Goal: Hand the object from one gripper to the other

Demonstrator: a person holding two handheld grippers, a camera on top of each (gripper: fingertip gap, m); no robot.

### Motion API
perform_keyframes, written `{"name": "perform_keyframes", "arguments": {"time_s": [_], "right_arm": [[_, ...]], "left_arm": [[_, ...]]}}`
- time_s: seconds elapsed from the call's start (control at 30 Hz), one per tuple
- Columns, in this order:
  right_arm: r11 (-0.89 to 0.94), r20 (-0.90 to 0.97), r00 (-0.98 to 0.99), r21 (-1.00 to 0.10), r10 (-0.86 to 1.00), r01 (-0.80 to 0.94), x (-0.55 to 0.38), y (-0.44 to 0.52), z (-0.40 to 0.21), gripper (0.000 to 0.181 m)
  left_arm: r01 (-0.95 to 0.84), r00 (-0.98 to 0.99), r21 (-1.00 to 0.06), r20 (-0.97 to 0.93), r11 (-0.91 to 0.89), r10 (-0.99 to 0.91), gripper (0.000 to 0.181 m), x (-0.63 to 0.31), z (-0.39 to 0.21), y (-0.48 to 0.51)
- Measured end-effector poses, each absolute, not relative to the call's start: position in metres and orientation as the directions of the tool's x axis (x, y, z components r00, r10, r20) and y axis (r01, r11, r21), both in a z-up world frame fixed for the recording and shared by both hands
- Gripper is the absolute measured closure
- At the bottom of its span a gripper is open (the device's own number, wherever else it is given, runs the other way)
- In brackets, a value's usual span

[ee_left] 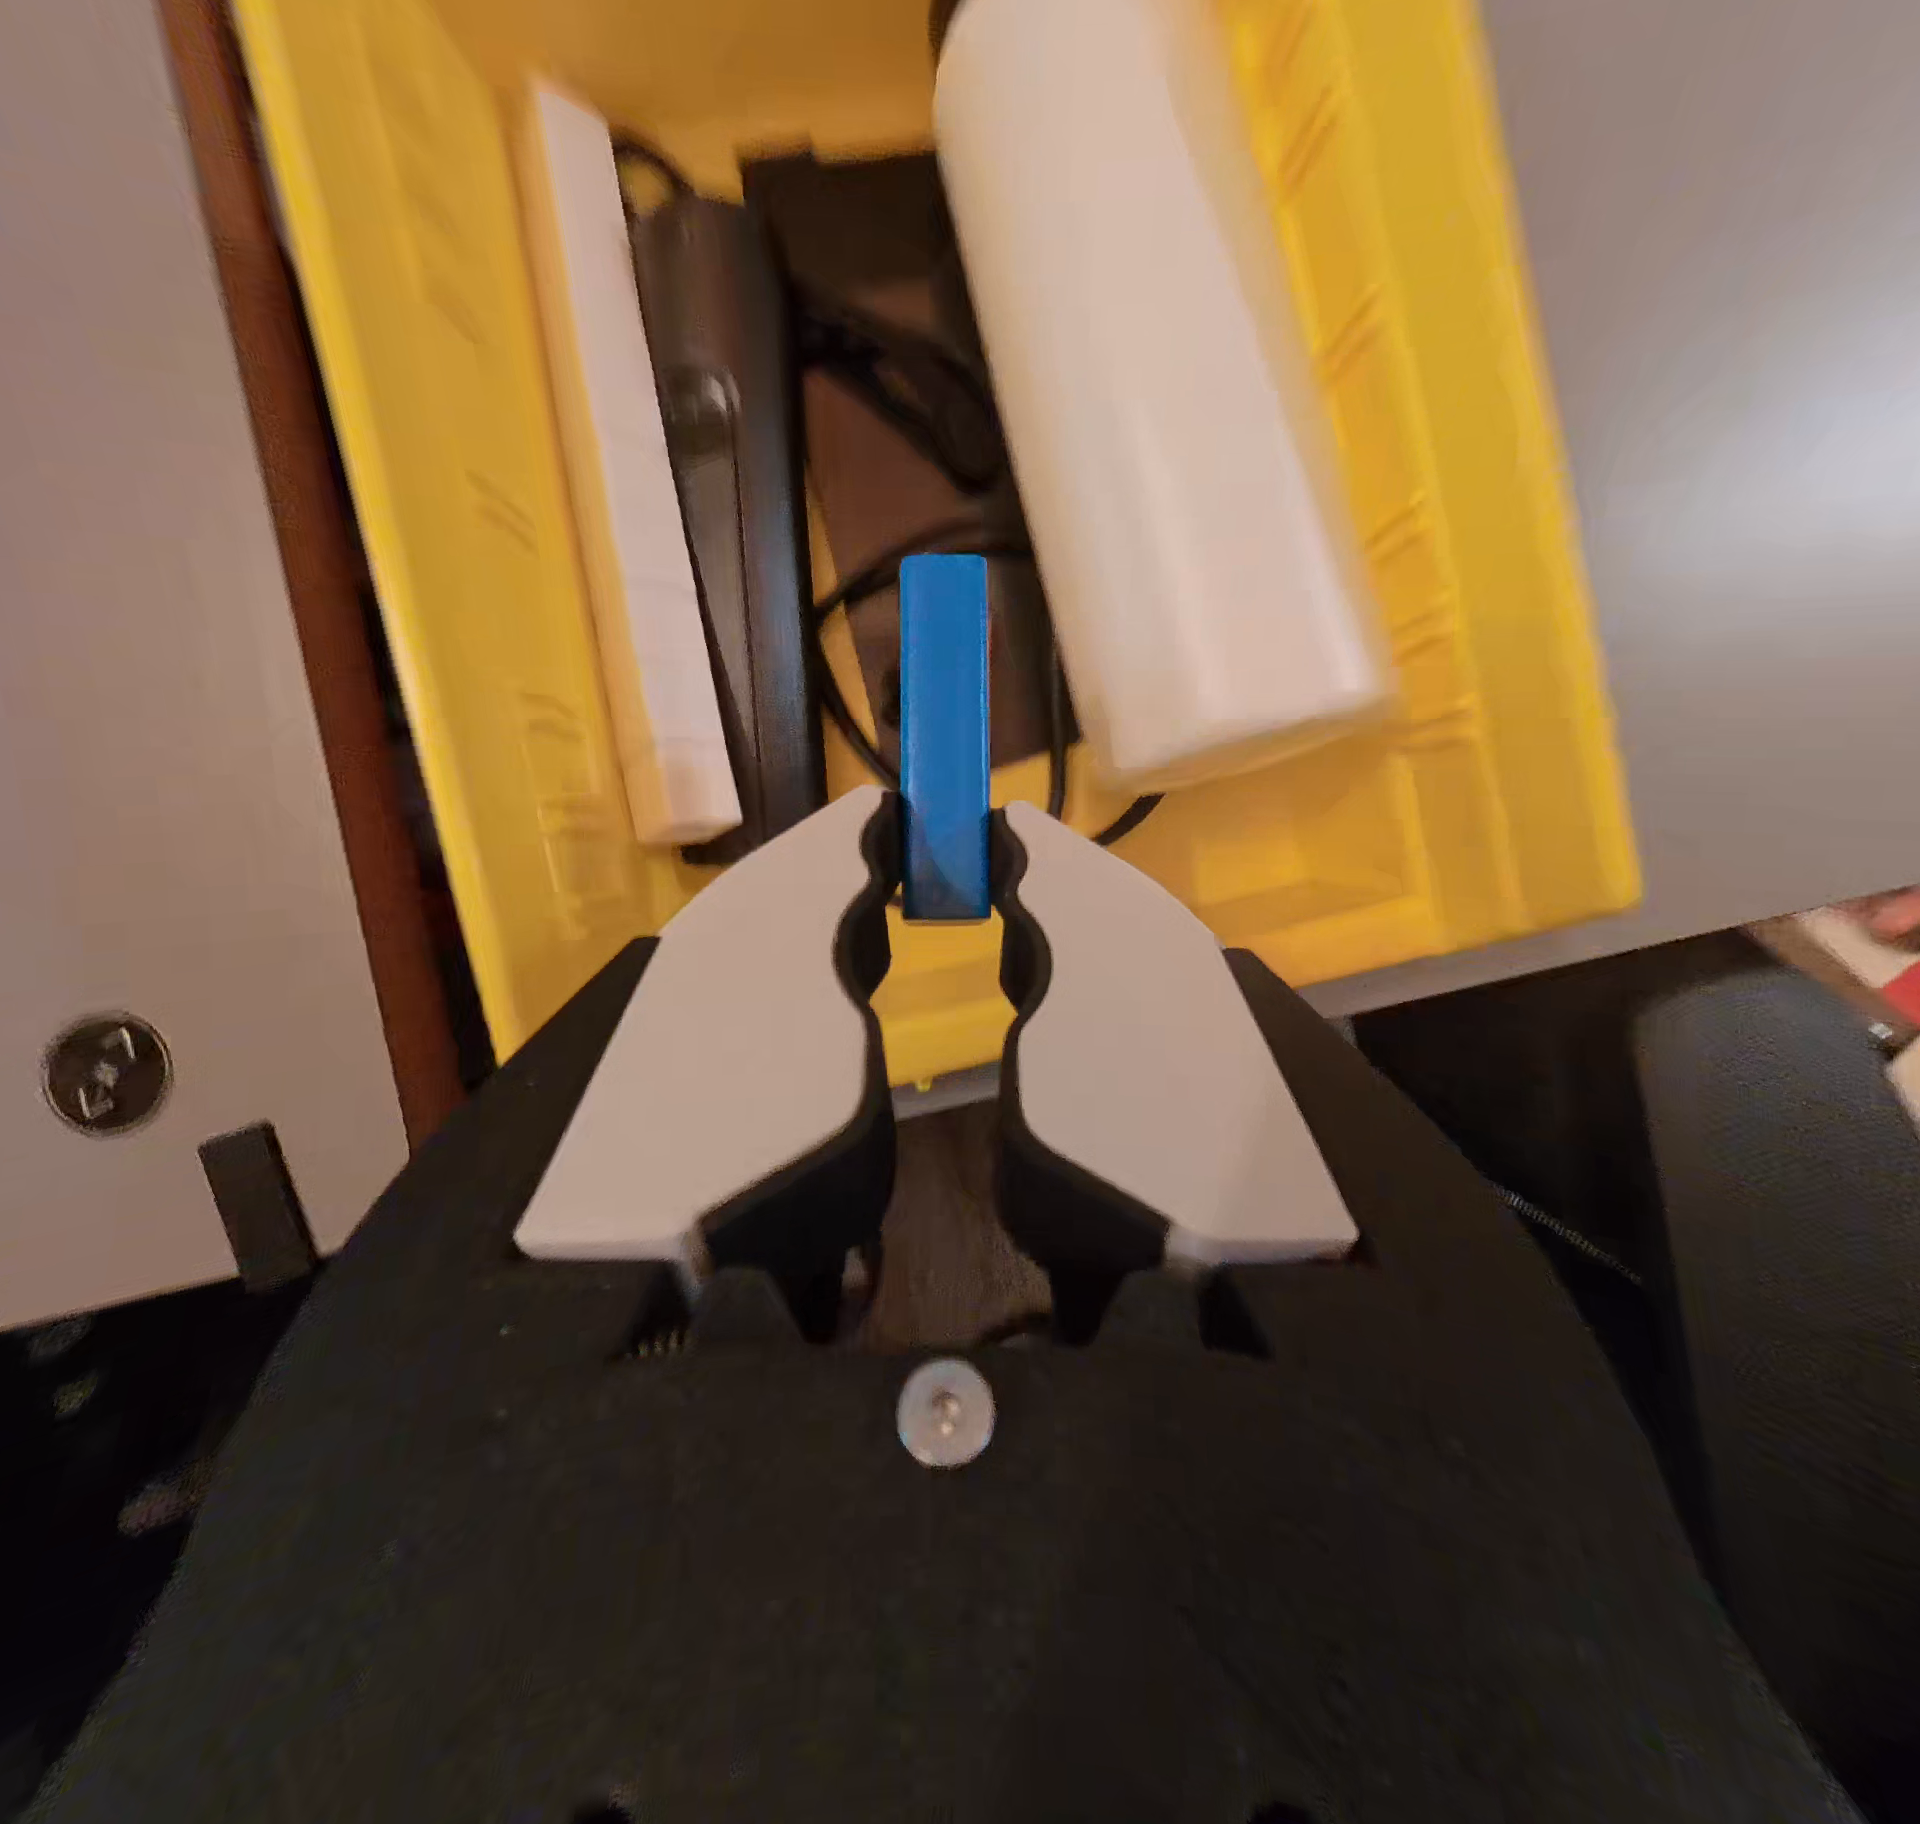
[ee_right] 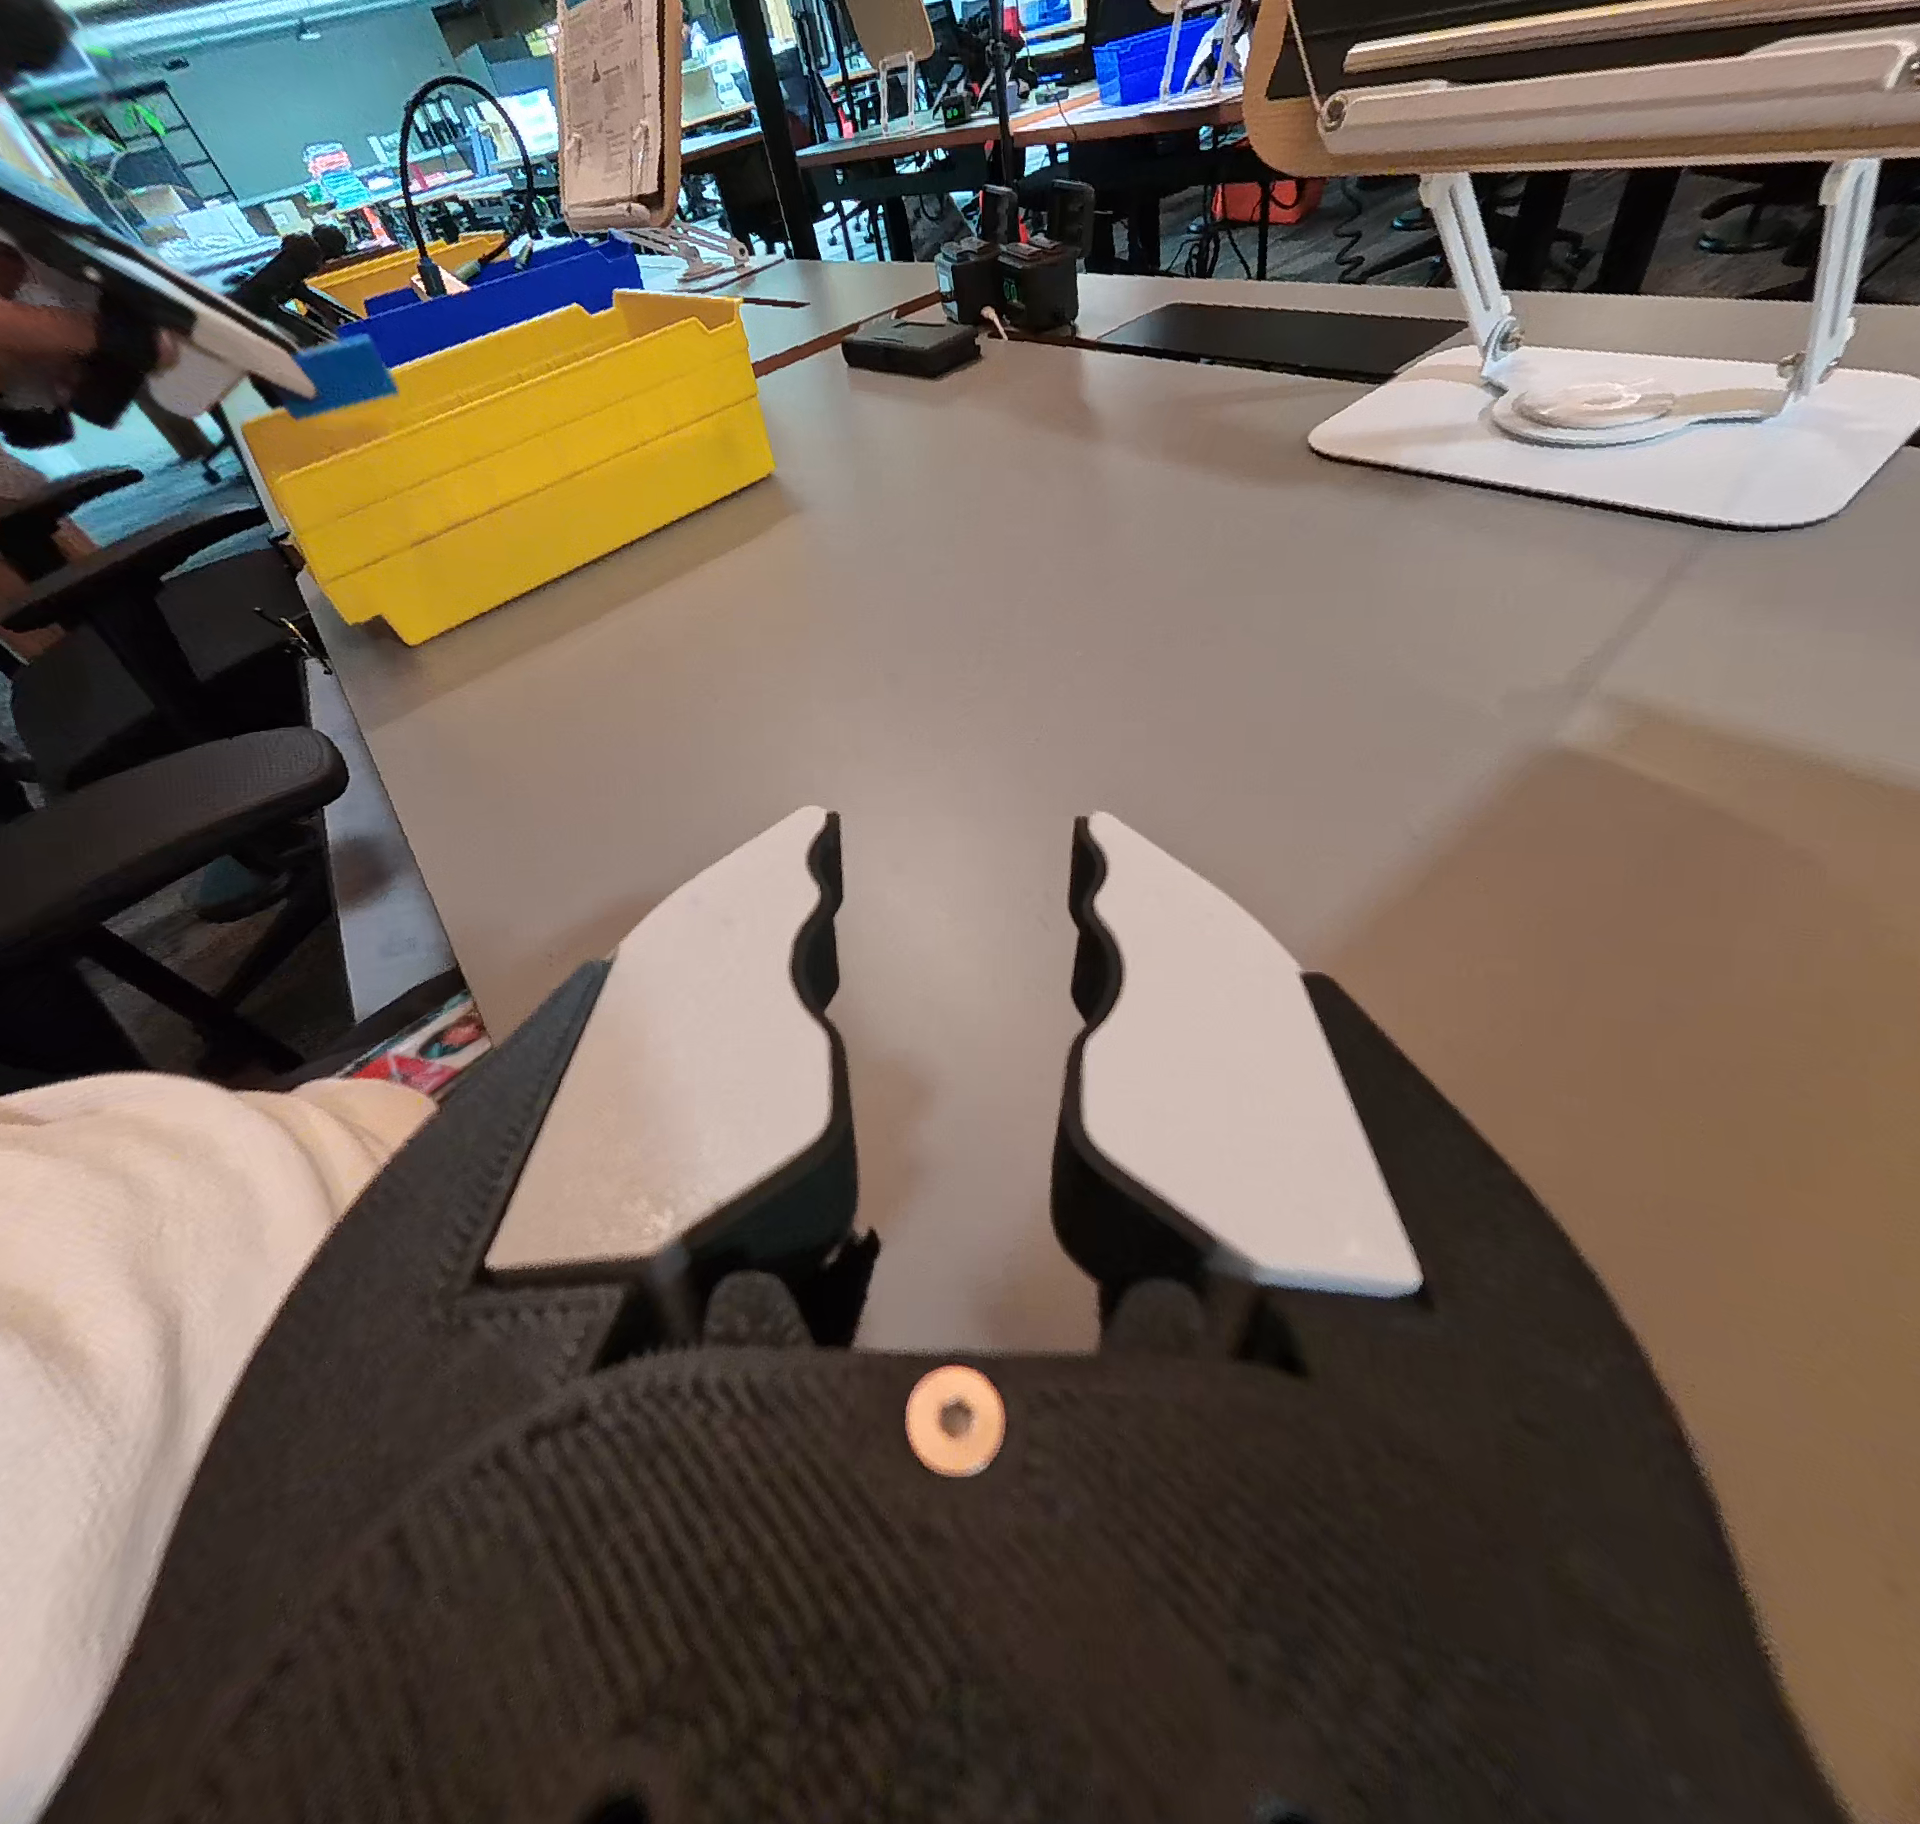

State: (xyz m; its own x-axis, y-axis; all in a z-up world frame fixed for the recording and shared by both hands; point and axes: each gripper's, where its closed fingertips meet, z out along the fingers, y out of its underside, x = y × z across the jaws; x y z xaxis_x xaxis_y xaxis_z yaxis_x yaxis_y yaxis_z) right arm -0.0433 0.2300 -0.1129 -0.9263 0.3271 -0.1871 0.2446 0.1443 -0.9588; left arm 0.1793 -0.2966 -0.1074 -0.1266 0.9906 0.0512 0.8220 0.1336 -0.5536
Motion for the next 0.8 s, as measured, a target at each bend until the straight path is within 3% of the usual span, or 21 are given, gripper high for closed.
{"name": "perform_keyframes", "arguments": {"time_s": [0.13,0.23,0.33,0.57,0.73,0.8], "right_arm": [[0.067,-0.250,-0.930,-0.958,0.269,0.278,-0.041,0.211,-0.101,0.139],[-0.037,-0.296,-0.941,-0.955,0.166,0.294,-0.036,0.189,-0.079,0.137],[-0.209,-0.327,-0.945,-0.925,0.018,0.316,-0.026,0.168,-0.049,0.131],[-0.274,-0.365,-0.923,-0.882,-0.119,0.384,-0.002,0.171,-0.049,0.132],[-0.257,-0.398,-0.903,-0.867,-0.161,0.427,-0.005,0.176,-0.052,0.142],[-0.223,-0.429,-0.886,-0.859,-0.175,0.460,-0.003,0.169,-0.058,0.138]], "left_arm": [[0.531,0.086,-0.847,0.090,0.031,0.992,0.166,0.141,-0.032,-0.254],[0.261,0.396,-0.963,0.169,0.066,0.903,0.166,0.106,0.023,-0.171],[0.162,0.640,-0.967,0.254,0.196,0.725,0.166,0.072,0.046,-0.073],[0.350,0.837,-0.904,0.419,0.244,0.352,0.167,0.014,-0.034,0.130],[0.344,0.850,-0.923,0.384,0.172,0.361,0.167,0.018,-0.081,0.164],[0.349,0.854,-0.921,0.389,0.174,0.346,0.167,0.022,-0.080,0.165]]}}
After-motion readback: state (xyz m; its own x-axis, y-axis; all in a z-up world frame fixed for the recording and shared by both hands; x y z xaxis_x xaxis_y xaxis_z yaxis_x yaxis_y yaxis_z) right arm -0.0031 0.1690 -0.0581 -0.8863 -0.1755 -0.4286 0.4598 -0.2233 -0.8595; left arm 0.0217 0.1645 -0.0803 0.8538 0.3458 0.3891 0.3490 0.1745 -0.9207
